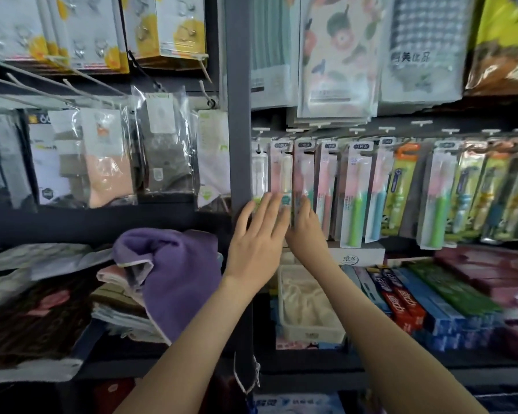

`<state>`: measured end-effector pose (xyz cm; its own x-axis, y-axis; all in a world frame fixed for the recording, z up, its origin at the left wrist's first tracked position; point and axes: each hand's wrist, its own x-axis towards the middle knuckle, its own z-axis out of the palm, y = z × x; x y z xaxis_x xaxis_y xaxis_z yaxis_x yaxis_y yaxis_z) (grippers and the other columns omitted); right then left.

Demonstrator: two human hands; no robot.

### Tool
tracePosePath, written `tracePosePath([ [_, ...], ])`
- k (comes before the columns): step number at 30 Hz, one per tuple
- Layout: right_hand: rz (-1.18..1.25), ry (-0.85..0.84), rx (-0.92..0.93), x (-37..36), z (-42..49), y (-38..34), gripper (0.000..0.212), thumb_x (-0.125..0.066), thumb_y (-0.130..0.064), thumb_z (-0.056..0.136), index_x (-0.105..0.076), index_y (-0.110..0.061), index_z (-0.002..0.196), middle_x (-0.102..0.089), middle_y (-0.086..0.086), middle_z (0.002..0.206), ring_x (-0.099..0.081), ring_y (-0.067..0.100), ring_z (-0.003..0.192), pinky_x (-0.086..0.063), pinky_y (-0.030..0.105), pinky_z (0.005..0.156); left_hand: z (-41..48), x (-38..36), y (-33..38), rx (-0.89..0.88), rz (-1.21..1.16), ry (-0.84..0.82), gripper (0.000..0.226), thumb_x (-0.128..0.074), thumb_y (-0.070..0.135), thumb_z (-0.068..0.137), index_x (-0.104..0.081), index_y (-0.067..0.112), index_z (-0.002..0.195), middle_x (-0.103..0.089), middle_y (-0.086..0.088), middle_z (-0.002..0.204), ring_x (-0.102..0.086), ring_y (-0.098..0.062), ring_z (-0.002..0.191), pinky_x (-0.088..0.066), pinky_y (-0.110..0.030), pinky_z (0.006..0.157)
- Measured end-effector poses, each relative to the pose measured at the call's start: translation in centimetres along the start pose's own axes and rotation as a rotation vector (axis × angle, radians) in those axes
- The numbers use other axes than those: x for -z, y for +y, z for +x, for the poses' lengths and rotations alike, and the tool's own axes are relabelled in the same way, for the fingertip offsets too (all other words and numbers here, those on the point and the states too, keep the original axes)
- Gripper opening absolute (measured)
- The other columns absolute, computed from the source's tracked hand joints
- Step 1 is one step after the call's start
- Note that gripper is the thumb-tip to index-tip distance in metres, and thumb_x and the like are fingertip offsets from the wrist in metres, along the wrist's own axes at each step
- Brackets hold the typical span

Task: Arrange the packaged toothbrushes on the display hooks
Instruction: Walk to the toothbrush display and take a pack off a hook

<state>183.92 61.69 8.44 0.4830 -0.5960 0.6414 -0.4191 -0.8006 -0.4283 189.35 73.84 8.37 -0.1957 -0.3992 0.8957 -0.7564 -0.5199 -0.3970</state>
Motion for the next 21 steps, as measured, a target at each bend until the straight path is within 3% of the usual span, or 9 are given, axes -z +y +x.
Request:
tracePosePath([
  [3,-0.036,-0.024,-0.010,-1.5,1.9,0.1,0.065,-0.012,-0.038,0.089,-0.033,0.001,0.137,-0.039,0.018,0.132,-0.051,0.033,0.111,-0.047,0.035,0.081,0.2,0.0,-0.1,0.026,-0.001,0.005,0.044,-0.059,0.011,0.078,-0.061,0.011,0.122,-0.050,-0.013,0.140,-0.048,-0.026,0.129,-0.017,-0.039,0.113],
  [7,0.126,-0.006,-0.076,-0.7,2.5,-1.2,0.025,-0.039,-0.017,0.096,-0.043,0.001,0.113,-0.046,0.002,0.083,-0.057,0.035,0.084,-0.037,0.036,0.059,0.2,-0.2,-0.2,0.048,-0.027,0.002,0.044,-0.062,0.011,0.079,-0.060,0.009,0.122,-0.052,-0.014,0.138,-0.050,-0.027,0.127,-0.018,-0.038,0.113],
  [11,0.272,0.018,-0.096,0.4,1.4,-1.2,0.027,-0.045,-0.019,0.097,-0.040,0.002,0.113,-0.061,0.021,0.091,-0.060,0.036,0.079,-0.044,0.040,0.060,0.1,0.0,-0.2,0.050,-0.038,-0.013,0.043,-0.056,0.014,0.082,-0.059,0.008,0.125,-0.052,-0.013,0.138,-0.049,-0.026,0.127,-0.019,-0.038,0.114],
  [14,0.203,0.042,-0.071,1.4,1.0,-0.2,0.028,-0.044,-0.014,0.096,-0.040,0.001,0.120,-0.060,0.018,0.092,-0.058,0.034,0.076,-0.041,0.036,0.056,0.1,0.4,-0.1,0.046,-0.063,-0.031,0.044,-0.049,0.017,0.083,-0.058,0.008,0.126,-0.051,-0.012,0.138,-0.049,-0.025,0.127,-0.023,-0.040,0.112],
  [21,0.169,0.023,-0.037,4.4,-0.6,-0.8,0.020,-0.046,-0.014,0.093,-0.042,-0.005,0.111,-0.060,0.011,0.075,-0.057,0.030,0.064,-0.046,0.038,0.056,0.5,1.4,-0.1,0.097,-0.245,0.049,0.044,-0.053,0.014,0.081,-0.057,0.009,0.124,-0.049,-0.013,0.139,-0.042,-0.025,0.130,-0.026,-0.043,0.110],
])
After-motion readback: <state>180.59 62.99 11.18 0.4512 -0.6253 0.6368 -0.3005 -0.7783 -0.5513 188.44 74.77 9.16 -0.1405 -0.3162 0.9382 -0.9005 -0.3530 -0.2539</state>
